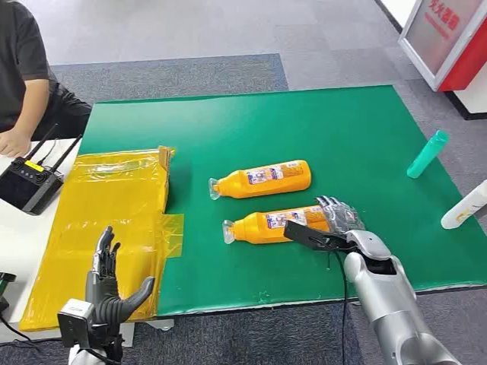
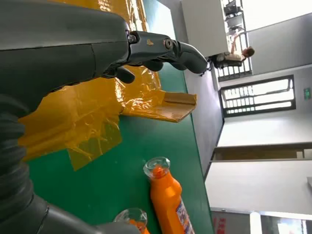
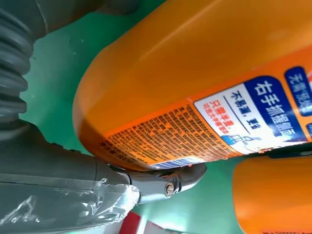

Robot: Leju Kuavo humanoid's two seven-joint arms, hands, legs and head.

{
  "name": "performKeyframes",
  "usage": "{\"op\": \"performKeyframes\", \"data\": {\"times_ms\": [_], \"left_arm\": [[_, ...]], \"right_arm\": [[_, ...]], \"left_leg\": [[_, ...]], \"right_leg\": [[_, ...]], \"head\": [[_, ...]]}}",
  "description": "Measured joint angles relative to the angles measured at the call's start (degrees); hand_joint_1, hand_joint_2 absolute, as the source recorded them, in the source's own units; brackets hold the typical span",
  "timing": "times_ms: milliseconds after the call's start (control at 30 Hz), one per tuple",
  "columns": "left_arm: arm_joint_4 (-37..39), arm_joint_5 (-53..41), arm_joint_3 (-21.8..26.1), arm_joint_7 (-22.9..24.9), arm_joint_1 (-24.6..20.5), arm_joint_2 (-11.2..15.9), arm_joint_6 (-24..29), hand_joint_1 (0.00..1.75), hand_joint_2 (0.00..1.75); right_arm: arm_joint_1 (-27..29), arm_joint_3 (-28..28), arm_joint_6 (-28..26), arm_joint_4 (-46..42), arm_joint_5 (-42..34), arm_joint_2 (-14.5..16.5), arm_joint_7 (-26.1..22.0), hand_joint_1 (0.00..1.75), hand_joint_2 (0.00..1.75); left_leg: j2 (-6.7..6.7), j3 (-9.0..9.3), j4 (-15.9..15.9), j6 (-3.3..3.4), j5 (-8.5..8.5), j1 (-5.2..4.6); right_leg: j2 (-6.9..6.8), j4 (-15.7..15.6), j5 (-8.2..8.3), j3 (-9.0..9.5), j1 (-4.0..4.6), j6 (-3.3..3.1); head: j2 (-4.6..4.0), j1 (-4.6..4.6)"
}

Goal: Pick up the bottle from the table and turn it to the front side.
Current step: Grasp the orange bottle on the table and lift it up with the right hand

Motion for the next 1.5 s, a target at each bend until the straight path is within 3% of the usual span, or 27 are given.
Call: {"op": "performKeyframes", "data": {"times_ms": [100, 133, 267, 567, 967, 1167, 1333, 1500], "left_arm": [[0.1, 0.1, -0.3, 0.0, -0.1, 0.2, 0.1, 0.00, 1.75], [0.2, 0.2, -0.4, 0.0, -0.2, 0.3, 0.1, 0.00, 1.75], [0.4, 0.4, -0.7, 0.0, -0.2, 0.6, 0.2, 0.00, 1.75], [0.4, 0.6, -1.3, 0.0, -0.2, 1.1, 1.0, 0.00, 1.75], [0.4, 0.0, -0.9, 0.0, 1.1, 1.1, -0.1, 0.00, 1.75], [0.4, 0.0, 0.4, 0.0, 1.3, -0.2, -8.9, 0.00, 1.75], [0.6, -1.8, 0.3, 0.0, 0.6, -1.0, -11.2, 0.00, 1.75], [1.2, -1.9, -0.7, 0.0, -0.6, -1.4, -12.2, 0.00, 1.75]], "right_arm": [[-0.9, 0.0, 0.0, 1.9, -0.6, -0.2, -0.9, 1.06, 1.75], [-1.2, 0.0, -0.1, 2.6, -0.7, -0.3, -1.2, 1.06, 1.75], [-2.2, 0.0, -0.3, 4.4, -0.9, -0.5, -1.5, 1.74, 1.75], [-0.7, 0.0, -2.6, 3.2, -1.8, -0.9, -2.6, 1.75, 1.75], [15.4, 0.0, -6.8, -22.0, -6.3, -0.6, -3.3, 1.75, 1.75], [21.8, -0.1, -10.5, -33.8, -10.8, 3.9, -8.5, 1.75, 1.75], [23.8, 0.1, -11.1, -38.4, -15.9, 9.1, -13.4, 1.75, 1.75], [24.4, 1.8, -11.7, -38.2, -19.0, 12.0, -16.6, 1.75, 1.75]], "left_leg": [[0.00, 0.01, 0.0, 0.00, 0.00, 0.00], [0.00, 0.02, 0.0, 0.00, 0.00, 0.00], [0.00, 0.08, 0.0, 0.00, 0.01, 0.00], [-0.01, 0.13, 0.0, 0.02, 0.02, 0.00], [-0.08, -0.12, 0.0, -0.01, -0.02, 0.01], [-0.07, -0.15, 0.0, -0.02, -0.03, 0.01], [-0.06, -0.15, 0.0, -0.02, -0.03, 0.02], [-0.06, -0.15, 0.0, -0.02, -0.02, 0.02]], "right_leg": [[0.00, 0.0, 0.01, 0.02, 0.00, 0.01], [0.00, 0.0, 0.01, 0.02, 0.00, 0.01], [0.00, 0.0, 0.02, 0.07, 0.00, 0.00], [-0.02, 0.0, 0.02, 0.15, 0.00, 0.01], [-0.08, 0.0, -0.04, -0.07, 0.01, -0.01], [-0.07, 0.0, -0.05, -0.12, 0.02, -0.02], [-0.07, 0.0, -0.05, -0.13, 0.02, -0.02], [-0.07, 0.0, -0.05, -0.12, 0.02, -0.02]], "head": [[0.00, 0.01], [0.00, 0.01], [0.00, 0.00], [0.00, 0.02], [0.00, 0.01], [0.00, 0.00], [0.00, 0.01], [0.00, 0.01]]}}
